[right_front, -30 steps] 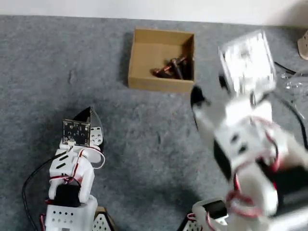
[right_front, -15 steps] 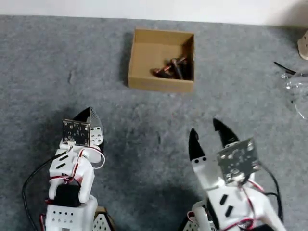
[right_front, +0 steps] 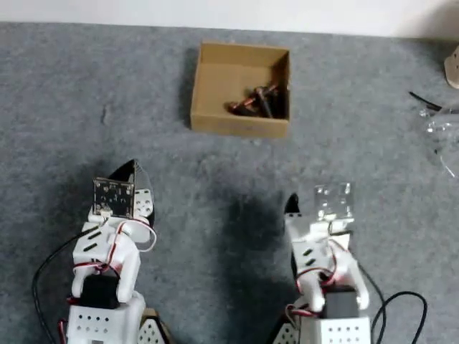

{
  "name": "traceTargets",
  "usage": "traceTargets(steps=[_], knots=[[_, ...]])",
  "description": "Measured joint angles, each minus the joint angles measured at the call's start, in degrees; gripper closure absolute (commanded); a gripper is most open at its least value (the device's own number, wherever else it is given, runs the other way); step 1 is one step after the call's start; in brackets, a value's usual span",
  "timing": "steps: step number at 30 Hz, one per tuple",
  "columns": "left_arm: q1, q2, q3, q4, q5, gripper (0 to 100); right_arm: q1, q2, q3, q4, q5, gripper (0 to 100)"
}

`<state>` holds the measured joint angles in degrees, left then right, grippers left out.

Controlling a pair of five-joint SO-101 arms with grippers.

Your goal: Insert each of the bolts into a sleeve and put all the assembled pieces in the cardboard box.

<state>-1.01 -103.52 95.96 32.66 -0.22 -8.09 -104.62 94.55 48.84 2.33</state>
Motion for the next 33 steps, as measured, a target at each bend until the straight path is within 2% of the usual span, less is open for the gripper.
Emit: traceTargets(steps=[2, 6, 12, 20, 24, 33], knots=[[0.0, 0.0, 0.0, 0.0, 0.0, 100, 0.35, -0.35, 0.88, -2.29, -3.52, 83.9], [0.0, 0.0, 0.0, 0.0, 0.0, 100, 1.41, 0.0, 1.05, -2.64, -4.84, 83.8], [0.0, 0.0, 0.0, 0.0, 0.0, 100, 1.85, 0.0, 1.14, 9.32, -4.84, 83.8], [0.0, 0.0, 0.0, 1.32, 0.0, 100, 1.85, 0.0, 1.14, 16.18, -4.84, 83.8], [0.0, 0.0, 0.0, 11.16, 0.0, 100, 1.93, 0.0, 1.14, 21.71, -4.84, 83.8], [-1.14, 0.0, 0.0, 36.04, 0.0, 100, 2.02, 0.0, 1.14, 22.33, -4.92, 83.8]])
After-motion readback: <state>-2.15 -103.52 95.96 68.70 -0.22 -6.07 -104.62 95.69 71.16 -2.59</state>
